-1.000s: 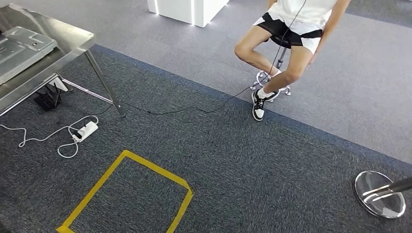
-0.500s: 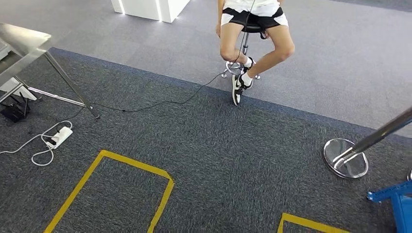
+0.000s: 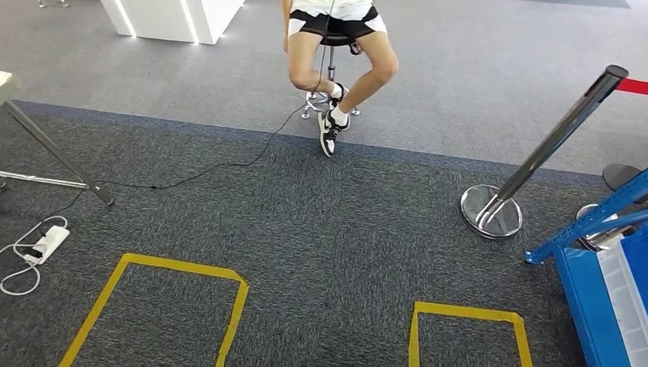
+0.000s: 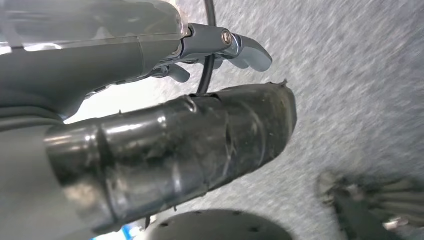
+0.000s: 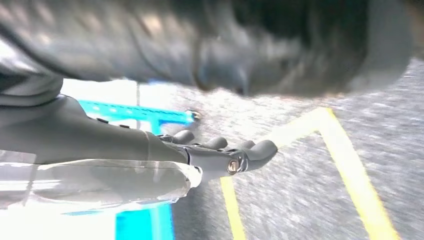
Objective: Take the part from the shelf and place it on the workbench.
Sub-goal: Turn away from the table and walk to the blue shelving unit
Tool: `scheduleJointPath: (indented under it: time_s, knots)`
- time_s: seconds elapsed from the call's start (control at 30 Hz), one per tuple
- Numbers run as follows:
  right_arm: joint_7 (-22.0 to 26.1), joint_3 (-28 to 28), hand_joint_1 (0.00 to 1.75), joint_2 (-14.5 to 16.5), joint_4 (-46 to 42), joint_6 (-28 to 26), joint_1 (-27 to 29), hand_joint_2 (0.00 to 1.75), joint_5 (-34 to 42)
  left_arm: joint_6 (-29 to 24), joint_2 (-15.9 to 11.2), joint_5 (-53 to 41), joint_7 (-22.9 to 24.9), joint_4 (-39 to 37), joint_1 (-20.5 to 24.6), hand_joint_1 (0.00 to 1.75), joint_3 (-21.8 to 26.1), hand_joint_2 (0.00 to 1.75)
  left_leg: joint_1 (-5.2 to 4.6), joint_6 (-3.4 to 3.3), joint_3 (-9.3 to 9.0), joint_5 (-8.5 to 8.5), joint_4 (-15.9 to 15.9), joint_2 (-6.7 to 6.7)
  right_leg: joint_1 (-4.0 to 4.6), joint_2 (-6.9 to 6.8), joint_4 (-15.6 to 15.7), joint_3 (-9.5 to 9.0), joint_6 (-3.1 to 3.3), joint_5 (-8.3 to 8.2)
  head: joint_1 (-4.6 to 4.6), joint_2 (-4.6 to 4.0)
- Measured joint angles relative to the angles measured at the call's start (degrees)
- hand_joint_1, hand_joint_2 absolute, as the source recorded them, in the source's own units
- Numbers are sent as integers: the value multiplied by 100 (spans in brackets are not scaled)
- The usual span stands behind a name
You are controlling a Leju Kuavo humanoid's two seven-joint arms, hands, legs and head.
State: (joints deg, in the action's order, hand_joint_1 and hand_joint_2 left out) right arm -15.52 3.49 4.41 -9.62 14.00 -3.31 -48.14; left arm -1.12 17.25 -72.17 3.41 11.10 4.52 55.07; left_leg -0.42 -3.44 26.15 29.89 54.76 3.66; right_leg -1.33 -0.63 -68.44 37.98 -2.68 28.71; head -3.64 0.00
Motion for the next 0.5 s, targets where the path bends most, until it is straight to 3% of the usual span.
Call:
scheduleJointPath:
  time_s: [0.03,0.1,0.2,0.27,0.33,0.4,0.43,0.47,0.5]
  knots:
    - [14,10,0,-6,-1,54,-5,0,2,-55,-1,33,-71,0,8,0,26,0,10,40,25,22,52,47,-11,-99,388,-265,-34,-75,-3,0]
    - [7,12,0,-8,-1,137,-15,0,10,-89,-2,102,-159,0,30,0,91,0,6,126,68,72,158,122,-7,-212,869,-552,12,-139,3,0]
    - [-76,13,0,-8,0,176,-6,0,21,29,8,159,-183,0,57,0,150,0,16,219,81,106,212,185,36,-126,907,-528,190,-131,10,0]
    - [-103,10,0,-8,0,173,-7,0,48,212,21,182,-152,-1,60,0,176,0,51,279,168,276,426,35,45,-50,927,-503,284,-162,9,0]
    - [-146,1,0,-8,0,131,-17,0,104,410,31,192,-91,-2,50,0,212,0,69,299,478,643,1071,-197,64,29,935,-467,349,-190,10,0]
    - [-210,-27,0,-8,0,59,-16,0,196,557,38,153,-16,-2,34,0,240,0,70,279,842,890,1783,-295,105,141,932,-431,384,-210,10,0]
    - [-238,-52,0,-8,0,31,-12,0,248,611,41,118,19,-2,24,0,245,0,67,256,922,861,1910,-312,127,209,930,-422,395,-217,10,0]
    - [-264,-88,0,-8,0,7,-7,0,303,658,44,68,52,-2,15,0,246,0,62,224,896,718,1811,-328,146,281,926,-422,401,-223,10,0]
    - [-289,-132,0,-8,0,-23,-3,0,365,688,46,11,78,-2,9,0,244,0,52,183,768,493,1500,-367,160,353,922,-428,404,-226,10,0]
